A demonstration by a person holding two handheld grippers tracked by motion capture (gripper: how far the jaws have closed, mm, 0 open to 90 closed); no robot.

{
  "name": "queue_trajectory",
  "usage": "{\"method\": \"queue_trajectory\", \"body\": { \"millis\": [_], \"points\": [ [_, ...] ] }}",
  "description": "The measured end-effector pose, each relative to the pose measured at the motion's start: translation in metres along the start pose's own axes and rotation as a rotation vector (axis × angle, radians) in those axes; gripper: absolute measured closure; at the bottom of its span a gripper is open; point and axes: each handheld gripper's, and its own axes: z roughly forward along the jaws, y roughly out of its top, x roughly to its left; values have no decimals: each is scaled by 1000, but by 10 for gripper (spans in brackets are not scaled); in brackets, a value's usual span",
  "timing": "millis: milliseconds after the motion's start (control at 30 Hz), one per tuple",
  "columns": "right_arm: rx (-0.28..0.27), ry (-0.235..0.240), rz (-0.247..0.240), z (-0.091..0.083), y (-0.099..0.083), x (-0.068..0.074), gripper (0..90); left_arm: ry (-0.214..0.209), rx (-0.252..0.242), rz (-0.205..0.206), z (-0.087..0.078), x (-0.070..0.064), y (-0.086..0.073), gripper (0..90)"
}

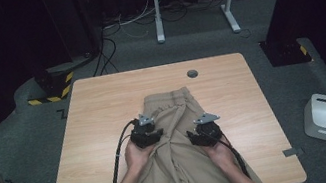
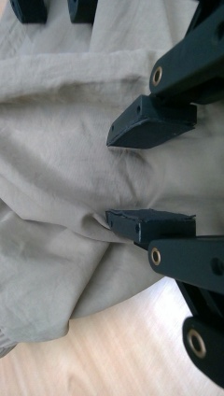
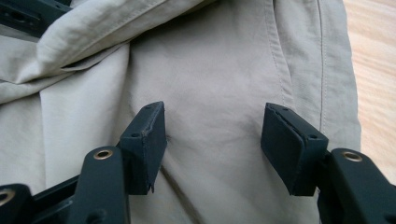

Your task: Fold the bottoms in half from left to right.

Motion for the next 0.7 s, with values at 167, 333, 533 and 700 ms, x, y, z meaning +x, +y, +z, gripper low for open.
{"method": "queue_trajectory", "body": {
  "millis": [167,333,533,700],
  "points": [
    [-2,-16,8,17,15,2,404,46,2,-16,10,18,11,574],
    [0,-23,20,26,24,3,403,39,15,-55,13,27,17,558],
    [1,14,66,16,24,-2,427,-6,-9,-94,-11,28,17,446],
    [-35,30,36,-13,21,-4,443,-21,-49,-64,-46,27,12,417]
  ]
}}
